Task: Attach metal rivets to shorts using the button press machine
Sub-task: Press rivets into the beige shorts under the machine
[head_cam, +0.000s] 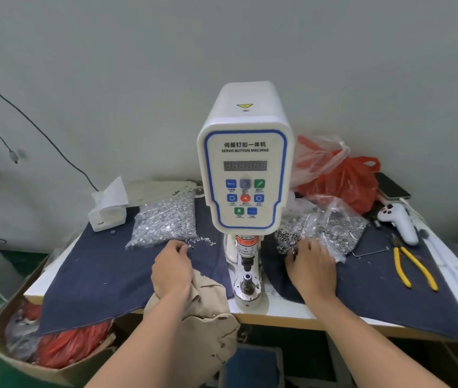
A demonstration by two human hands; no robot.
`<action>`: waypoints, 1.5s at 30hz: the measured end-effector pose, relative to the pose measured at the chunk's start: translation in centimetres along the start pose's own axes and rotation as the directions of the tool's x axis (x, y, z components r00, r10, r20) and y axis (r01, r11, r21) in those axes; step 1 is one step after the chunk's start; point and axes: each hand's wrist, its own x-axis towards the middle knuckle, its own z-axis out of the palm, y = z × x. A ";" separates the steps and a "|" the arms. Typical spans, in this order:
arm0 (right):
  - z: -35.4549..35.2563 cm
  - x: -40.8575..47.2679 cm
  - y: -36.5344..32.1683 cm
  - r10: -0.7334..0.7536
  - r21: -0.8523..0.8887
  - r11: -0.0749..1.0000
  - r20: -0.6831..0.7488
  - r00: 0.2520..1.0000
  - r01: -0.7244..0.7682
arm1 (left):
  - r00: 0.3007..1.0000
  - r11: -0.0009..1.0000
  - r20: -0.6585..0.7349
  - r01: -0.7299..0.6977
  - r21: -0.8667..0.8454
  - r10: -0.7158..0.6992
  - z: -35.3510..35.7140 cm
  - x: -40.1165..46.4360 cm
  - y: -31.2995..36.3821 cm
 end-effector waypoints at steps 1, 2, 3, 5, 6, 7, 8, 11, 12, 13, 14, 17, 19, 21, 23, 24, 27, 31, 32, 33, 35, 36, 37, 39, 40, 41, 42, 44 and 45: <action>0.0 0.0 0.1 -0.003 0.010 1.000 -0.002 1.000 0.003 | 1.000 1.000 0.008 -0.011 -0.008 0.011 -0.1 -0.1 -0.1; 0.1 0.0 0.1 -0.004 0.020 1.000 -0.003 1.000 0.004 | 1.000 1.000 0.016 -0.027 -0.016 0.027 -0.1 -0.2 -0.3; 0.2 -0.1 0.1 -0.008 0.027 1.000 -0.004 1.000 0.008 | 0.999 0.999 0.022 -0.040 -0.025 0.040 -0.2 -0.3 -0.4; 0.2 -0.1 0.3 -0.011 0.046 0.999 -0.004 1.000 0.011 | 0.998 0.997 0.026 -0.062 -0.055 0.064 -0.3 -0.4 -0.5; 0.3 -0.1 0.3 -0.005 0.065 0.998 -0.010 1.000 0.006 | 0.997 0.994 0.024 -0.076 -0.075 0.078 -0.2 -0.4 -0.6; 0.2 0.0 0.3 0.006 0.094 0.996 -0.021 1.000 -0.004 | 0.996 0.992 0.023 -0.086 -0.093 0.089 -0.1 -0.4 -0.7; 0.0 0.1 0.3 0.023 0.136 0.991 -0.043 0.999 -0.017 | 0.995 0.989 0.022 -0.096 -0.108 0.099 -0.1 -0.3 -0.8; -0.3 0.2 0.2 0.076 0.228 0.973 -0.126 0.989 -0.046 | 0.990 0.984 0.024 -0.134 -0.118 0.138 -0.1 -0.4 -1.2; -0.4 0.2 0.2 0.079 0.223 0.974 -0.133 0.988 -0.048 | 0.988 0.983 0.032 -0.144 -0.114 0.148 -0.1 -0.5 -1.2; -0.3 0.2 0.2 0.075 0.226 0.973 -0.128 0.989 -0.045 | 0.987 0.982 0.042 -0.153 -0.112 0.158 -0.2 -0.6 -1.3; -0.3 0.3 0.3 0.072 0.245 0.969 -0.118 0.990 -0.041 | 0.984 0.980 0.055 -0.160 -0.116 0.167 -0.3 -0.7 -1.4; -0.2 0.5 0.4 0.079 0.329 0.943 -0.100 0.992 -0.042 | 0.979 0.973 0.089 -0.167 -0.159 0.182 -0.6 -0.8 -1.6; -0.2 0.7 0.5 0.071 0.373 0.927 -0.086 0.994 -0.034 | 0.977 0.970 0.109 -0.162 -0.179 0.183 -0.7 -0.8 -1.9; -0.5 1.0 0.5 0.033 0.403 0.915 -0.062 0.998 -0.005 | 0.974 0.967 0.122 -0.165 -0.192 0.190 -0.9 -1.0 -2.1; -1.3 1.4 0.0 0.029 0.440 0.898 -0.049 0.998 -0.005 | 0.973 0.965 0.131 -0.162 -0.205 0.191 -1.1 -1.0 -2.1; -1.9 1.5 -0.3 0.042 0.466 0.885 -0.055 0.998 -0.011 | 0.973 0.964 0.136 -0.156 -0.214 0.188 -1.1 -1.0 -2.1; -3.7 1.3 -1.3 0.095 0.558 0.828 -0.041 0.995 -0.056 | 0.975 0.965 0.147 -0.130 -0.228 0.166 -1.1 -0.9 -2.1; -4.8 -0.7 -2.4 0.163 0.731 0.634 0.190 0.968 -0.250 | 0.978 0.960 0.145 -0.109 -0.256 0.150 -1.0 -0.8 -2.2; -5.0 -1.3 -2.7 0.187 0.780 0.523 0.289 0.939 -0.344 | 0.977 0.958 0.147 -0.109 -0.265 0.152 -1.1 -0.9 -2.2; -5.1 -2.0 -3.0 0.202 0.801 0.403 0.393 0.897 -0.442 | 0.977 0.954 0.149 -0.107 -0.280 0.154 -1.1 -0.9 -2.2; -5.4 -3.2 -3.6 0.185 0.773 0.224 0.564 0.805 -0.594 | 0.976 0.945 0.159 -0.094 -0.315 0.150 -1.2 -0.9 -2.2; -5.5 -3.7 -3.8 0.163 0.752 0.165 0.617 0.770 -0.638 | 0.975 0.940 0.163 -0.093 -0.327 0.153 -1.3 -1.0 -2.2; -5.6 -4.1 -4.1 0.138 0.735 0.119 0.654 0.744 -0.667 | 0.974 0.936 0.166 -0.092 -0.340 0.156 -1.5 -1.0 -2.2; -5.9 -4.6 -4.6 0.082 0.709 0.045 0.700 0.710 -0.704 | 0.974 0.918 0.176 -0.066 -0.392 0.146 -2.0 -1.1 -2.2; -6.0 -4.6 -4.8 0.056 0.695 0.005 0.717 0.694 -0.719 | 0.973 0.904 0.181 -0.051 -0.425 0.140 -2.3 -1.2 -2.3; -6.1 -4.6 -4.9 0.036 0.677 -0.035 0.736 0.676 -0.735 | 0.973 0.890 0.188 -0.037 -0.455 0.137 -2.6 -1.4 -2.3; -6.2 -4.5 -5.1 0.018 0.653 -0.071 0.757 0.653 -0.754 | 0.971 0.875 0.200 -0.020 -0.484 0.133 -3.0 -1.7 -2.3; -6.4 -4.4 -5.2 -0.019 0.582 -0.136 0.807 0.590 -0.802 | 0.962 0.844 0.233 0.007 -0.536 0.140 -3.6 -2.4 -2.3; -6.4 -4.4 -5.4 -0.042 0.536 -0.167 0.835 0.549 -0.827 | 0.956 0.829 0.253 0.017 -0.559 0.151 -3.9 -2.9 -2.3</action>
